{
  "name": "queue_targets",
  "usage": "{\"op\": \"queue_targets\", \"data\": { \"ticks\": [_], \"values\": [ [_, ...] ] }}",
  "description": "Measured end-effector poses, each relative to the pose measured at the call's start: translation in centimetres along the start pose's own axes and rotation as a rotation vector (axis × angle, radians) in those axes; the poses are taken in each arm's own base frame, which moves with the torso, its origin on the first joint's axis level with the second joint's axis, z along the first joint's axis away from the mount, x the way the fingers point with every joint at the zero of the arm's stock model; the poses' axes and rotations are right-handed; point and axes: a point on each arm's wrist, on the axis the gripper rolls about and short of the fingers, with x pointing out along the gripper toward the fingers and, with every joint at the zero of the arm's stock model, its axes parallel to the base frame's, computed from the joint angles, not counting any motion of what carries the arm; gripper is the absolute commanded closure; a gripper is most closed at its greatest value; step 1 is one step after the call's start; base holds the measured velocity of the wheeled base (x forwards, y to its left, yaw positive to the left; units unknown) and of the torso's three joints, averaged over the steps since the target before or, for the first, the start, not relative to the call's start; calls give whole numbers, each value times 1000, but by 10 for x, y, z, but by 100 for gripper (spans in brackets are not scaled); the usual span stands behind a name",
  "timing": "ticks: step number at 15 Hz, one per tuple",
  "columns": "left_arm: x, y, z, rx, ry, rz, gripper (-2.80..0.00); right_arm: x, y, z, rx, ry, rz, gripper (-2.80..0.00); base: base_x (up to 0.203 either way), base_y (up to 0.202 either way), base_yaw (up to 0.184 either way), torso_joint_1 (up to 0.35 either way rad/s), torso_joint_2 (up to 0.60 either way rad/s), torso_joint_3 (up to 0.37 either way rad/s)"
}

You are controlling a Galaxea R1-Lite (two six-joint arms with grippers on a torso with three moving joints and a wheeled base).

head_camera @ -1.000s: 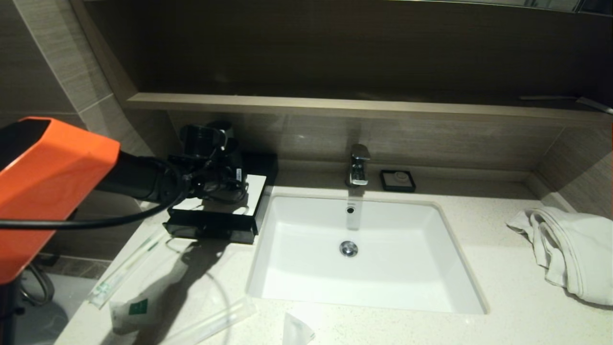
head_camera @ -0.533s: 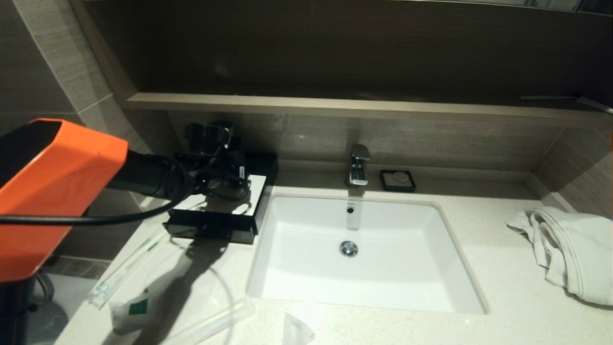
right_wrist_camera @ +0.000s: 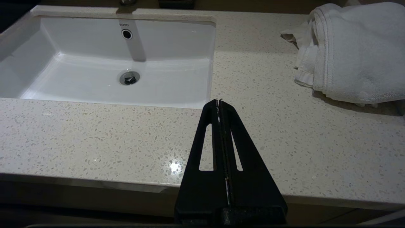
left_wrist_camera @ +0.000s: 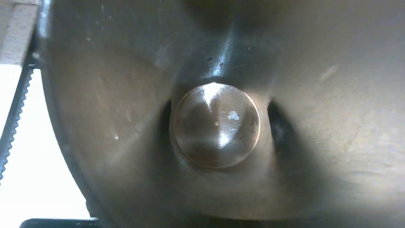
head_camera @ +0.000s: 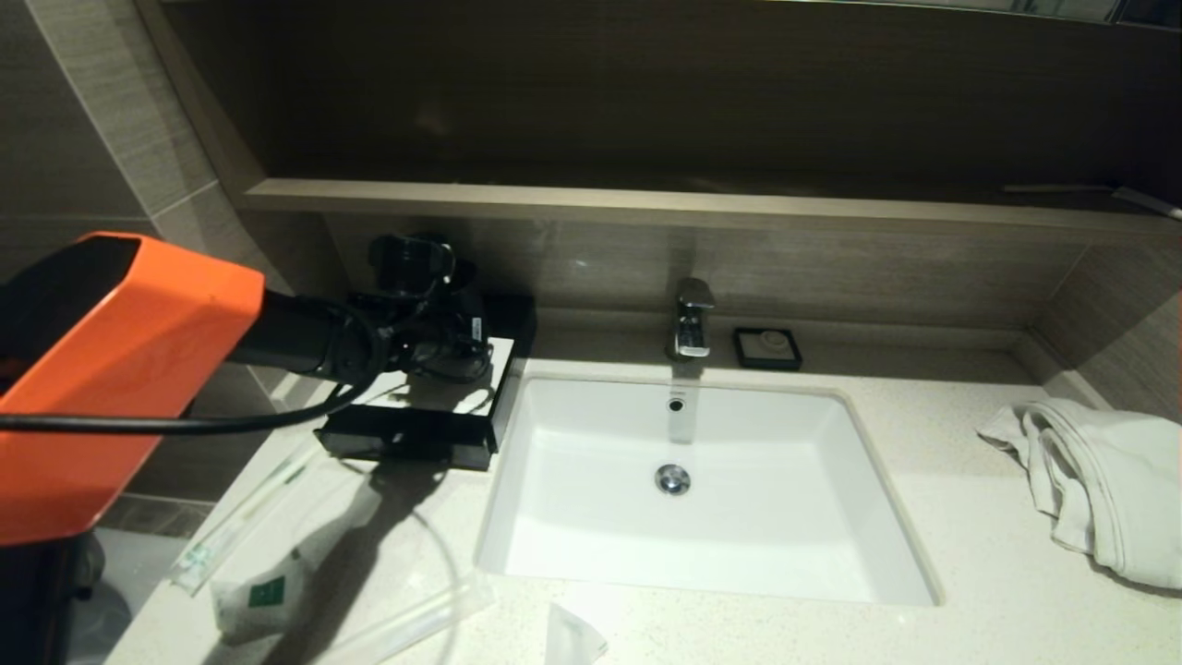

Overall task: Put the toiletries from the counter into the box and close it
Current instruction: Place the cup on the storage box

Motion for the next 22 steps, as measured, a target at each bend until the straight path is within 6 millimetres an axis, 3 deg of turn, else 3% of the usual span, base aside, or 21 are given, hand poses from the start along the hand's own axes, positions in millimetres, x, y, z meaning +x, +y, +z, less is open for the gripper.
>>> {"op": "queue_targets", "data": {
  "ticks": [22],
  "values": [
    [15, -9, 1, 0, -17, -11, 0, 0, 0, 0, 0, 0, 0, 0, 0, 0, 0, 0, 0, 0]
  ]
}}
